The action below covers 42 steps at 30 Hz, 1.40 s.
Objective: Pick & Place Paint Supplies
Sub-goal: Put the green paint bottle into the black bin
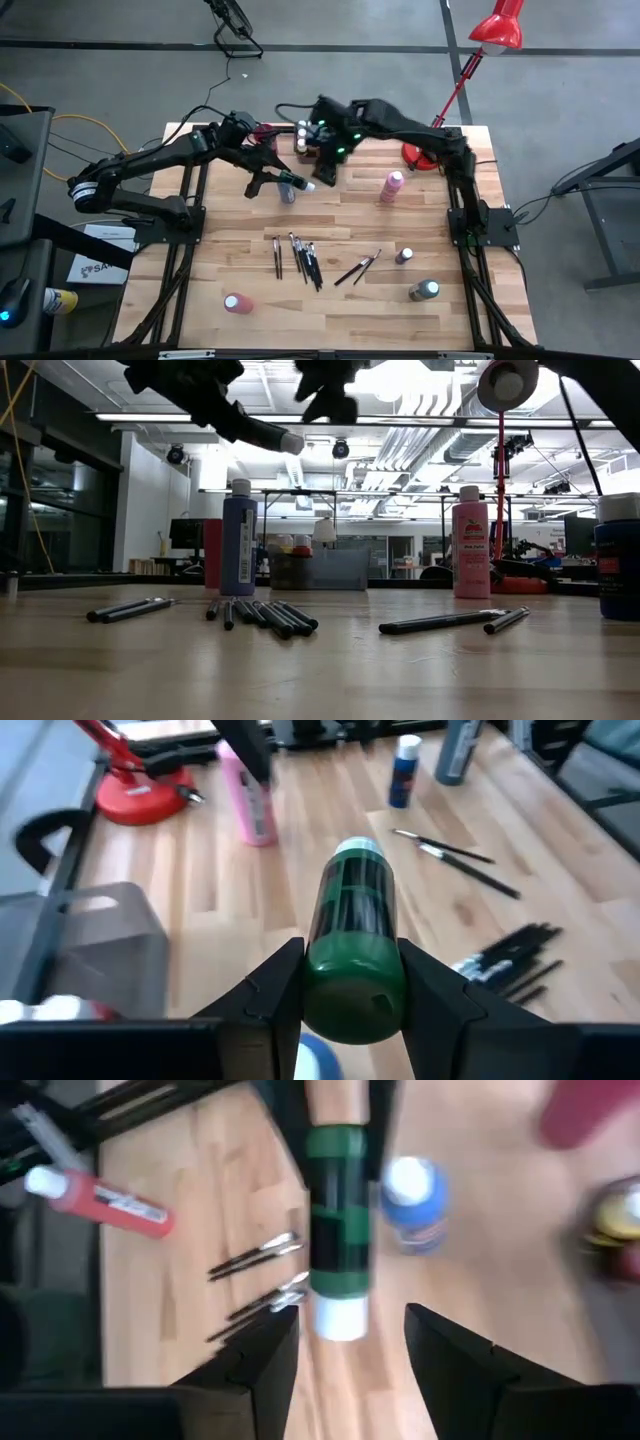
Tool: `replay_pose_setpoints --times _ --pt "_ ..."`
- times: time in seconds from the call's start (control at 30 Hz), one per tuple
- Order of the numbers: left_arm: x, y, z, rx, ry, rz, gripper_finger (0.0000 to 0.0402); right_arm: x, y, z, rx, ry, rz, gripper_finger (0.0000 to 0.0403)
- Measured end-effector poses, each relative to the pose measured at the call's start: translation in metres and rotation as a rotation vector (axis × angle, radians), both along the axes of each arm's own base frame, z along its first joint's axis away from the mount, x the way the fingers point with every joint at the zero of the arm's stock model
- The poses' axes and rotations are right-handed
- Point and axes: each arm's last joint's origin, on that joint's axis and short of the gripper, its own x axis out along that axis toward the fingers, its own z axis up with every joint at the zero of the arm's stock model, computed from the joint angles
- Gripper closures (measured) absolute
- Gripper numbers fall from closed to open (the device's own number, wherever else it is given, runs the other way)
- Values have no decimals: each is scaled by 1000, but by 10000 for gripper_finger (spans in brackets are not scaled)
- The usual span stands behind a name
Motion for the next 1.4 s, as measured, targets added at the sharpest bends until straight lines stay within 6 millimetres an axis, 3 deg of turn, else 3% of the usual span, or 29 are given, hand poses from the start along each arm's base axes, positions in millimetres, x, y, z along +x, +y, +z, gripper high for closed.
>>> replay_pose_setpoints --times 0.2,0.4,0.63,0.77,1.0,1.17,1.4 --pt "4 8 15 93 -147 48 278 -37 5 40 -173 -31 -100 219" --pt "3 27 47 171 -460 127 278 -67 10 88 -367 -232 -217 227" --pt "-15 39 91 207 -864 158 279 -70 11 129 -553 -551 -276 229" --pt "-25 41 103 208 -980 158 279 -67 10 143 -616 -685 -282 229" --pt "-27 42 106 199 -1009 151 279 -56 6 154 -582 -891 -209 229" --pt "-27 42 105 188 -1001 142 279 -37 -2 143 -584 -910 -161 229" --pt "-28 40 106 143 -1015 120 279 -32 -3 136 -596 -872 -140 229"
